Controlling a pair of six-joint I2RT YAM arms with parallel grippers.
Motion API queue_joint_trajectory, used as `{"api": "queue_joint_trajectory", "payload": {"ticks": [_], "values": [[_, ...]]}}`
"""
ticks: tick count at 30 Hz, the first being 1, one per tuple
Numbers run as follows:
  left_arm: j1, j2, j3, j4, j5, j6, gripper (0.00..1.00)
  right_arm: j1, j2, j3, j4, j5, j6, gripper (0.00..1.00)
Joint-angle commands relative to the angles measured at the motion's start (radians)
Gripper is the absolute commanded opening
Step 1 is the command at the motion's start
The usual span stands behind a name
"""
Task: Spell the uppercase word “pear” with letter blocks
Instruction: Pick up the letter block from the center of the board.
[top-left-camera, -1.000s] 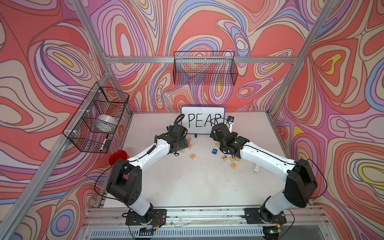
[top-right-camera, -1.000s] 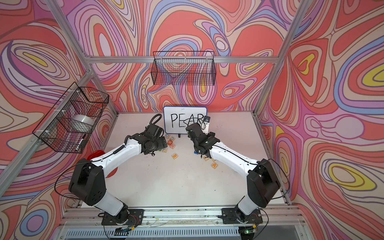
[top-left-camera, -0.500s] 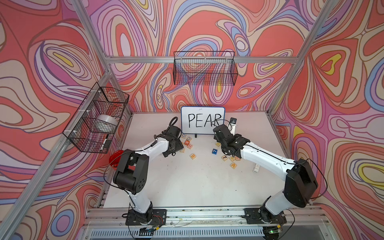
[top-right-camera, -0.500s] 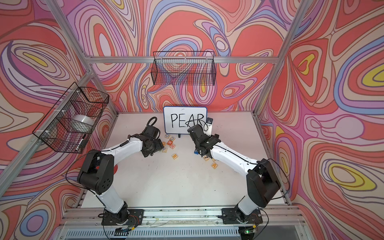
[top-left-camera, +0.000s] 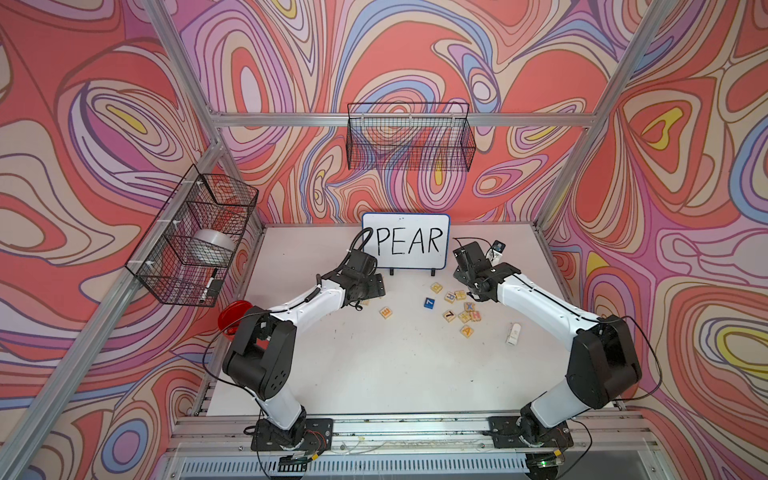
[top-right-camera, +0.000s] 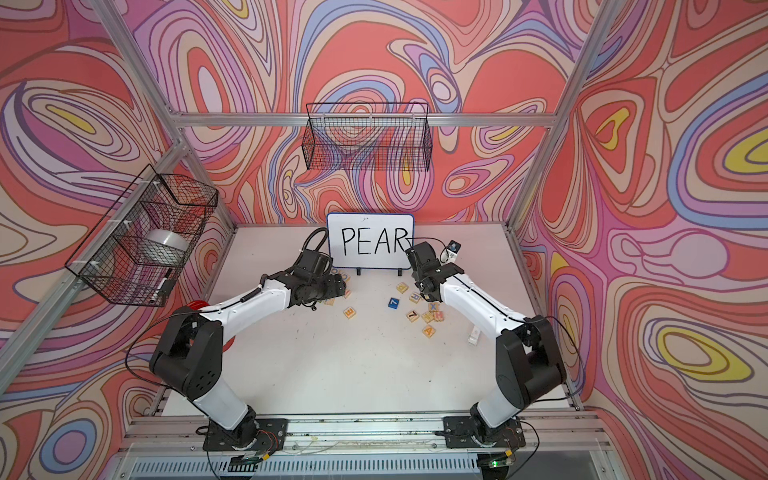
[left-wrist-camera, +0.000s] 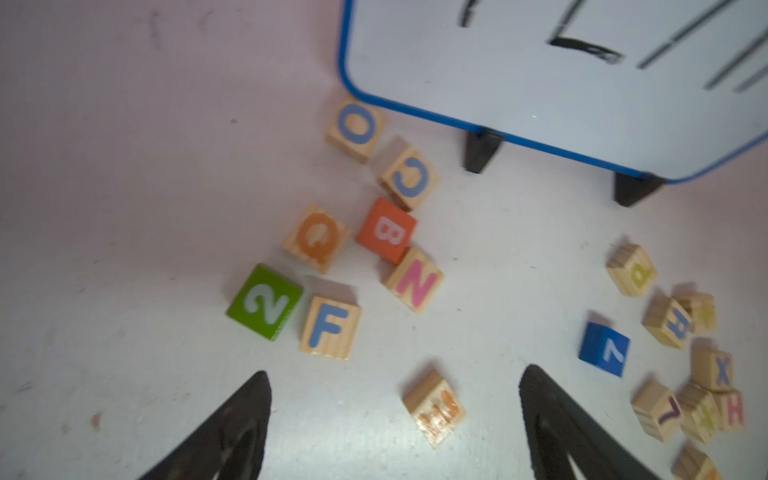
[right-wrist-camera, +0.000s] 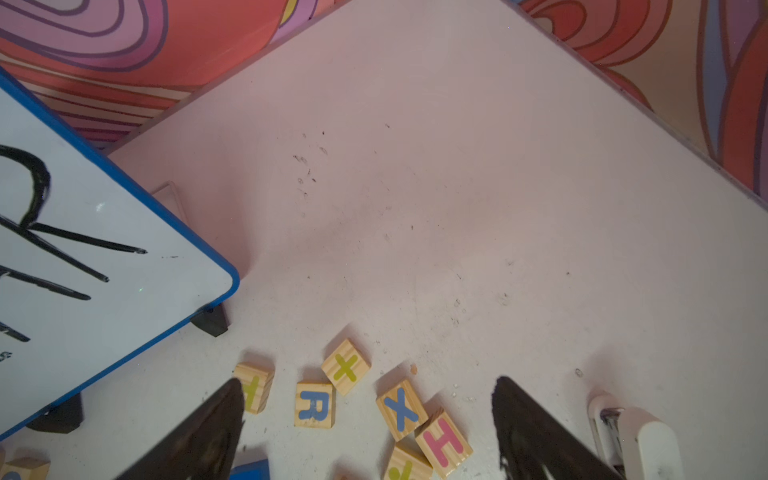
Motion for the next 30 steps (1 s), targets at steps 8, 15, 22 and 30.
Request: {"api": "queue_joint_trajectory", "payload": {"ticks": [8, 15, 22, 30], "values": [[-0.086, 0.03, 0.063, 0.133, 0.083, 0.164, 1.0, -0.029, 0.056, -0.031, 0.172, -0.293, -0.248, 0.87], [-0.086, -0.1, -0.039, 0.136, -0.008, 0.184, 1.0, -0.029, 0.18, 0.062, 0.155, -0.427, -0.59, 0.84], [-0.086, -0.255, -0.136, 0.095, -0.144, 0.179, 1.0, -0.029, 0.306, 0.147, 0.121, -0.472, -0.746, 0.75], [-0.086, -0.319, -0.162, 0.065, -0.226, 0.169, 1.0, -0.029, 0.421, 0.243, 0.054, -0.509, -0.817, 0.63]]}}
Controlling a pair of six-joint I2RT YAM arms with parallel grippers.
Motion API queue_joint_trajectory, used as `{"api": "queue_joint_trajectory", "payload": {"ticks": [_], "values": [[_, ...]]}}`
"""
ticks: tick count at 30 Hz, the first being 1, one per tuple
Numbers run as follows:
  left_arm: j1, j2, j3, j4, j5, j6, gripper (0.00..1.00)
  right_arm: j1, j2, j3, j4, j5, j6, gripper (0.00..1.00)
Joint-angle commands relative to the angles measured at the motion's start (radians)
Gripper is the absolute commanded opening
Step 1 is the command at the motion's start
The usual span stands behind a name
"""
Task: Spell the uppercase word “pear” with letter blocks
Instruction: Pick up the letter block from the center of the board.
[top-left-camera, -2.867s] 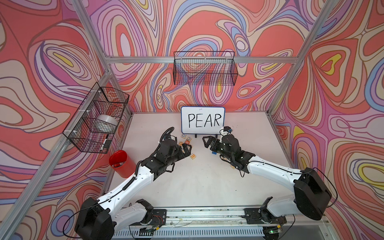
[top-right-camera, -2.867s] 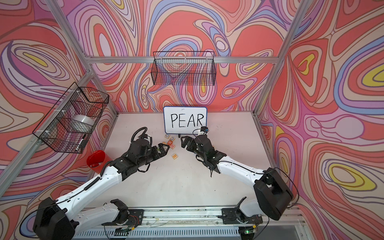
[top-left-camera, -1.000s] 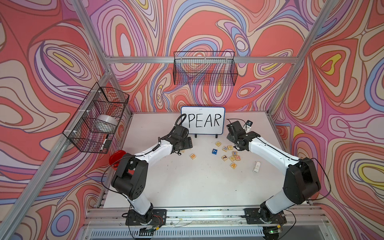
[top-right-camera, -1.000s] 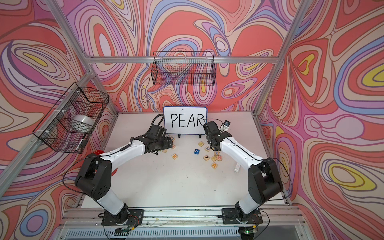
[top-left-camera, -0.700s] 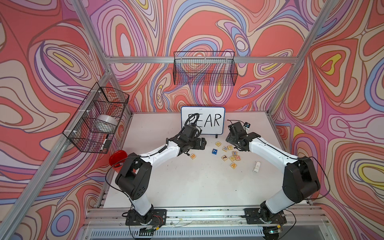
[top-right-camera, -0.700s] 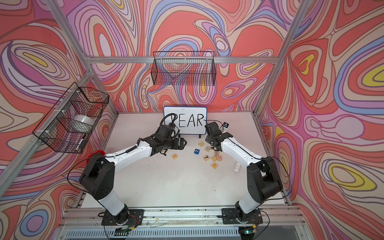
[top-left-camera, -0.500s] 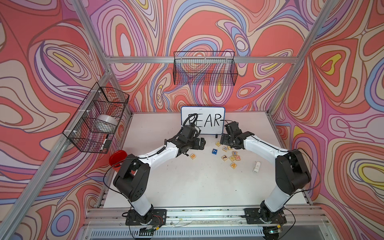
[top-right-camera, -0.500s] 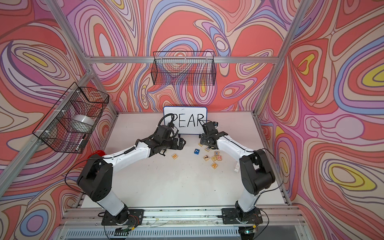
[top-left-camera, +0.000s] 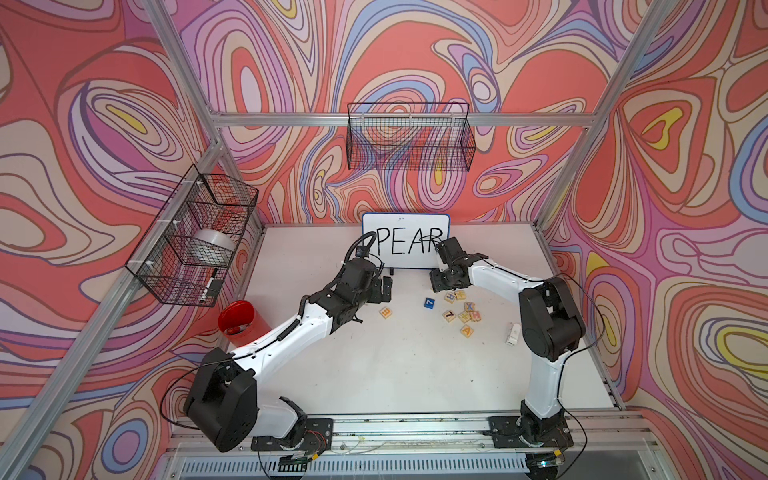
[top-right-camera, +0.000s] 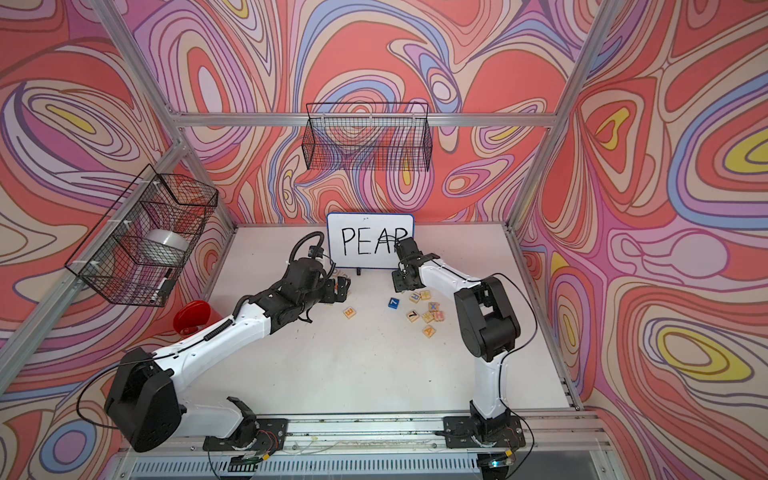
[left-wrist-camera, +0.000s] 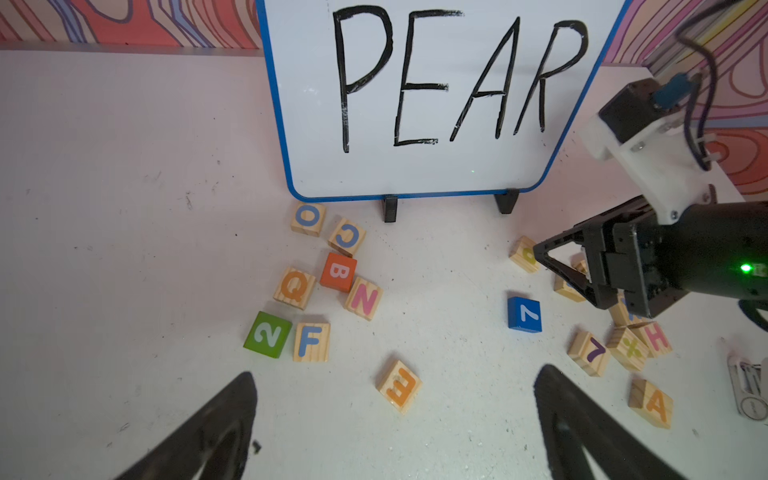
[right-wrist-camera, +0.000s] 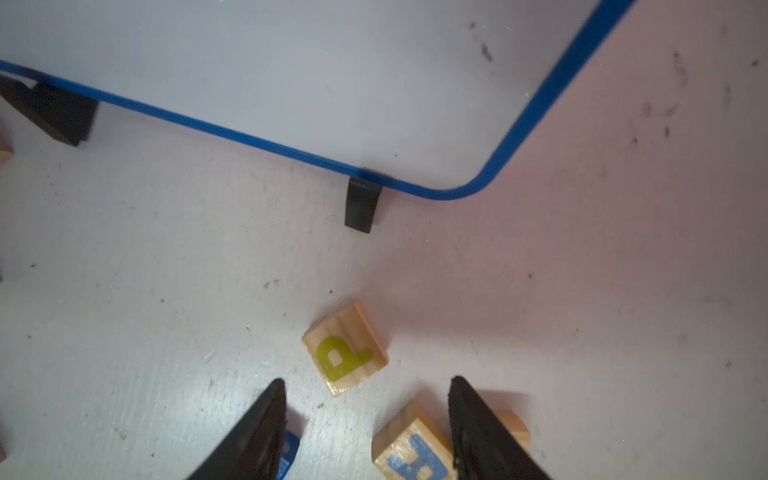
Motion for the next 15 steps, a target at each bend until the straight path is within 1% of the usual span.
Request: {"api": "queue_joint_trajectory", "payload": {"ticks": [1, 9, 14, 15], "values": [[0.003, -0.023, -0.018, -0.033, -0.059, 0.005, 1.0, -0.001, 0.028, 0.025, -0.037, -0.027, -0.049, 0.62], [0.003, -0.034, -0.021, -0.041, -0.079, 0.008, 1.0, 0.003, 0.069, 0.023, 0.01, -0.036, -0.037, 0.59], [0.003, -0.046, -0.028, -0.049, -0.096, 0.007, 1.0, 0.016, 0.099, 0.028, 0.022, -0.016, -0.022, 0.54], [0.003, -0.049, -0.029, -0.049, -0.102, 0.008, 1.0, 0.018, 0.103, 0.029, 0.022, -0.008, -0.017, 0.52]]}}
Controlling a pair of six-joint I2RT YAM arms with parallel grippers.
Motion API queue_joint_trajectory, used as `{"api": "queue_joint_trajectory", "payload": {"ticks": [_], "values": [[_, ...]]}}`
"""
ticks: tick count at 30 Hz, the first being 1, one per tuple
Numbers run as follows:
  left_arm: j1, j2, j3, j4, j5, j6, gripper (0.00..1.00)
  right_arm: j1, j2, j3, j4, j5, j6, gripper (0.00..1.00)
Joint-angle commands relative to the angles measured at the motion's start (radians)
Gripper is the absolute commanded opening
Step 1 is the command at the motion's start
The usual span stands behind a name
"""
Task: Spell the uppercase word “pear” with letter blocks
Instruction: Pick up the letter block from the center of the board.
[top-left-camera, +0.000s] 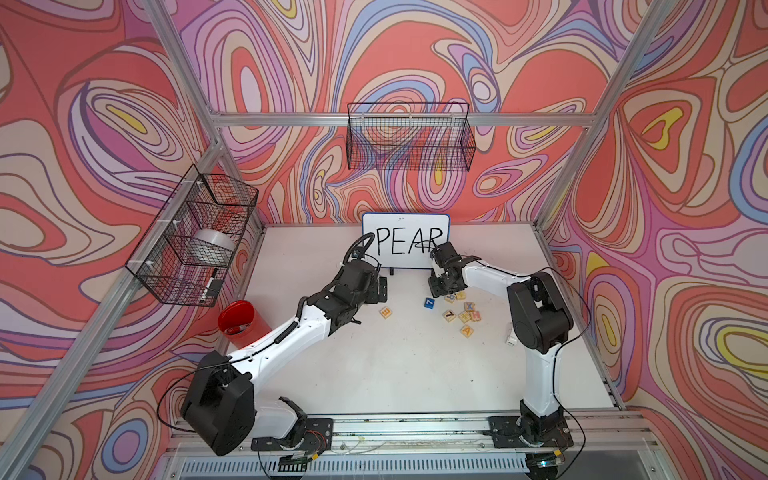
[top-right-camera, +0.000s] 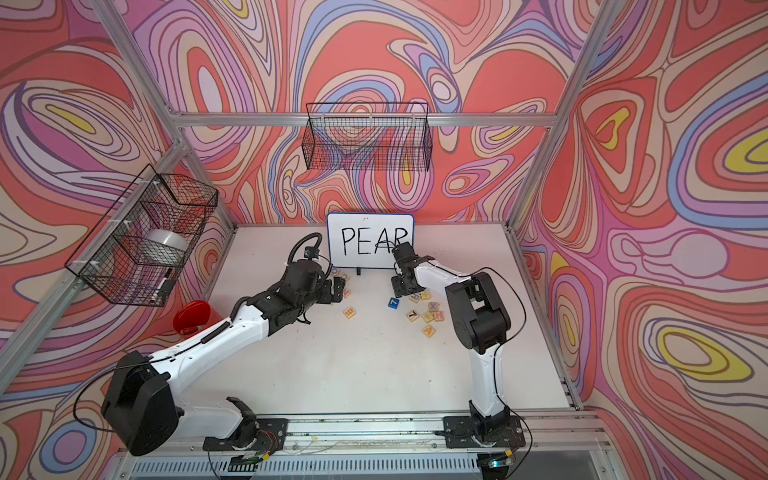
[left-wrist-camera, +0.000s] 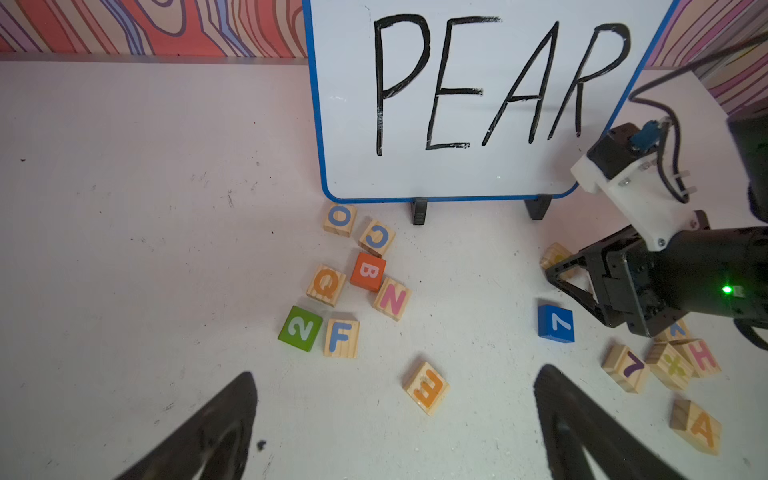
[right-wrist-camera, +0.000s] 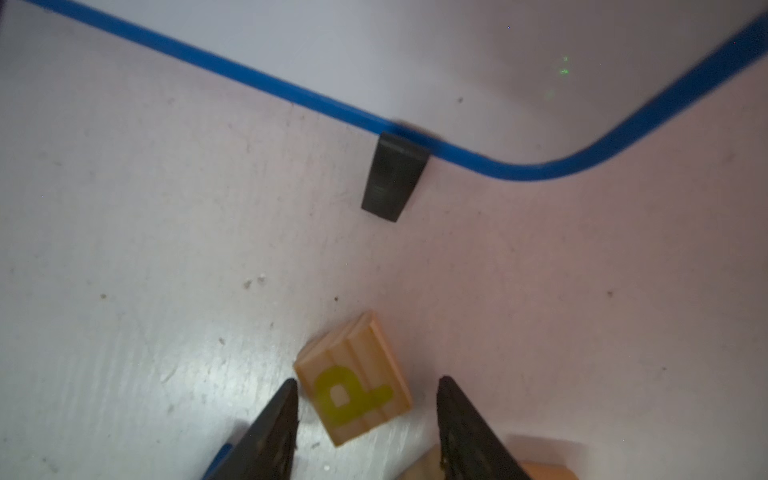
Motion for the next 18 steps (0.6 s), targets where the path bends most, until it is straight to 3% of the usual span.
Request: {"api": "queue_joint_trajectory", "payload": {"ticks": [1, 11, 18], "values": [[0.003, -0.033, -0.016, -0.033, -0.035, 0.008, 1.0, 0.015, 0.028, 0.022, 0.012, 0.029, 0.018, 0.5], [0.003, -0.046, -0.019, -0.047, -0.054, 0.023, 1.0, 0.05, 0.006, 0.009, -0.015, 0.11, 0.163, 0.29], [0.003, -0.08, -0.04, -0.05, -0.054, 0.031, 1.0, 0.13, -0.101, 0.014, -0.05, 0.229, 0.416, 0.22]]}}
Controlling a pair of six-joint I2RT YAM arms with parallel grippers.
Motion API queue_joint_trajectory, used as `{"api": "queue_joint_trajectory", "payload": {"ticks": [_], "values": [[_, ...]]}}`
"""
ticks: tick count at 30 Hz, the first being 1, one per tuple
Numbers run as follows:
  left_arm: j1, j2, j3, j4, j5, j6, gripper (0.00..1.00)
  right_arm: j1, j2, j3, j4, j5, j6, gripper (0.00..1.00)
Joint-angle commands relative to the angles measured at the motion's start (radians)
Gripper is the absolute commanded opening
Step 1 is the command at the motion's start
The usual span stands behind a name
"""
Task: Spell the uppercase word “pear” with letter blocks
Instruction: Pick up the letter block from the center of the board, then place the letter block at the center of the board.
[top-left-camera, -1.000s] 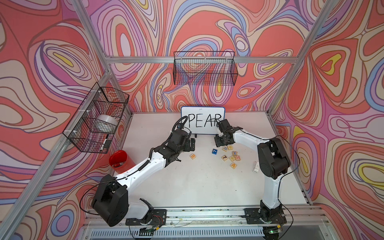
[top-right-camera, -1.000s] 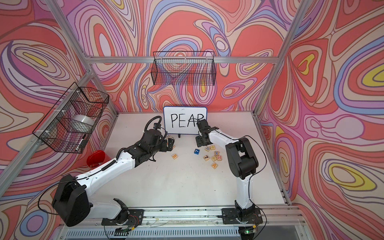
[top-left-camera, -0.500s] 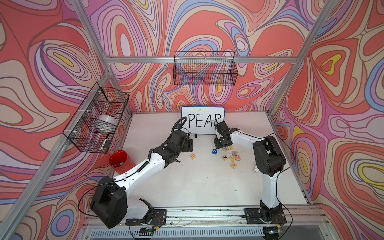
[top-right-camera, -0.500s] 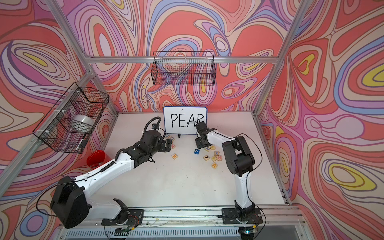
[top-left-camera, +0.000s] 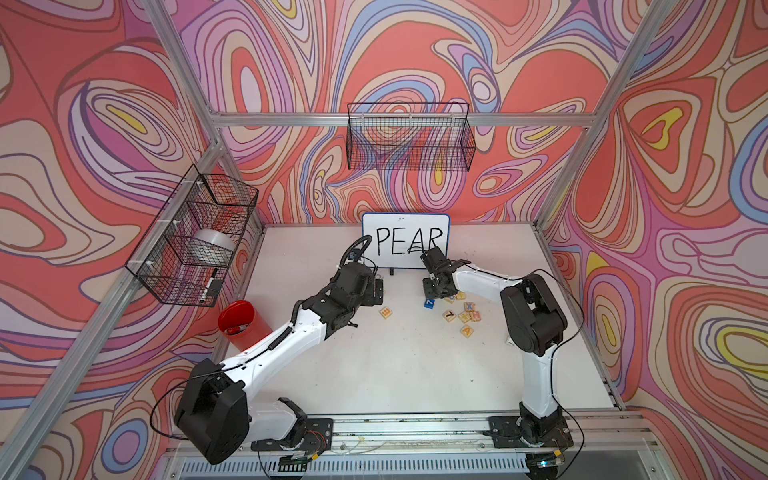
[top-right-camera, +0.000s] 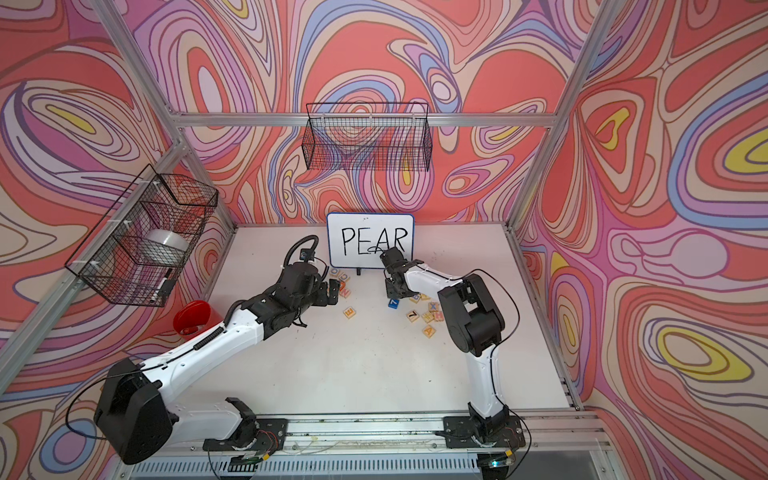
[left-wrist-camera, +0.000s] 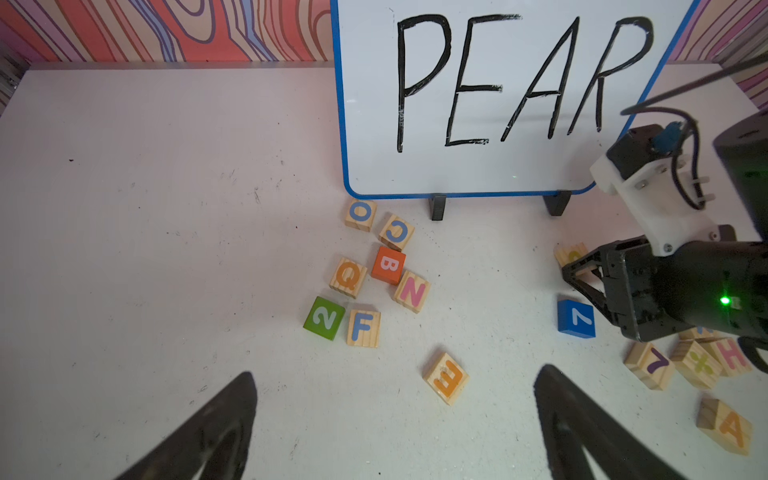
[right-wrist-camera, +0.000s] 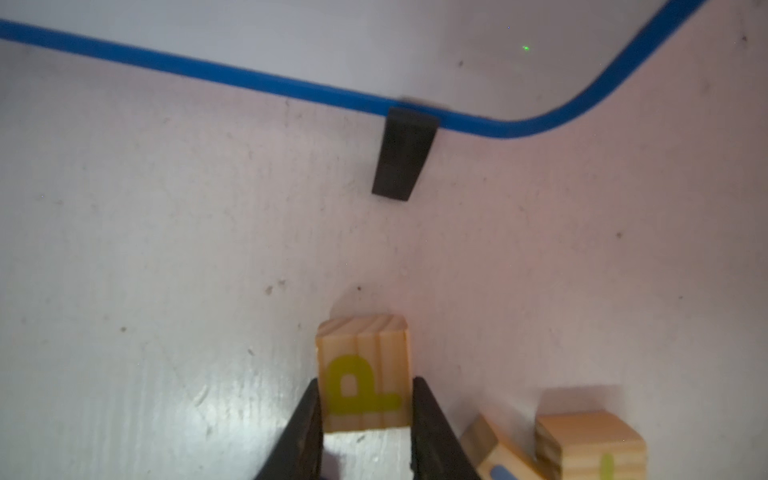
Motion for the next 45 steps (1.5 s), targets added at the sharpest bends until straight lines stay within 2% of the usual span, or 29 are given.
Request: {"api": "queue_joint_trajectory", "payload": {"ticks": [1, 6, 10, 15, 23, 34, 37, 41, 45], "values": [[0.001, -0.035, -0.018, -0.02, -0.021, 0.013, 1.0, 0.036, -0.103, 0.009, -0.032, 0.068, 0.229, 0.22], [0.0, -0.073, -0.03, -0.071, -0.045, 0.0, 1.0, 0.097, -0.214, -0.096, 0.042, 0.033, 0.54, 0.22], [0.001, -0.11, -0.041, -0.097, -0.054, -0.026, 1.0, 0.181, -0.224, -0.09, -0.023, 0.057, 0.63, 0.21], [0.001, -0.145, -0.048, -0.114, -0.063, -0.081, 1.0, 0.267, -0.25, -0.151, -0.038, 0.021, 0.709, 0.2], [0.001, -0.21, -0.095, -0.157, -0.034, -0.191, 1.0, 0.352, -0.197, -0.191, -0.047, -0.053, 0.736, 0.21], [0.001, -0.422, -0.191, -0.24, -0.085, -0.194, 1.0, 0.384, -0.133, -0.208, -0.014, -0.07, 0.76, 0.22], [0.001, -0.46, -0.206, -0.253, -0.093, -0.202, 1.0, 0.387, -0.12, -0.2, -0.019, -0.08, 0.756, 0.24], [0.001, -0.486, -0.216, -0.26, -0.11, -0.209, 1.0, 0.391, -0.113, -0.203, -0.014, -0.087, 0.759, 0.35], [0.002, -0.486, -0.21, -0.266, -0.112, -0.204, 1.0, 0.393, -0.119, -0.202, -0.007, -0.099, 0.742, 0.41]]}}
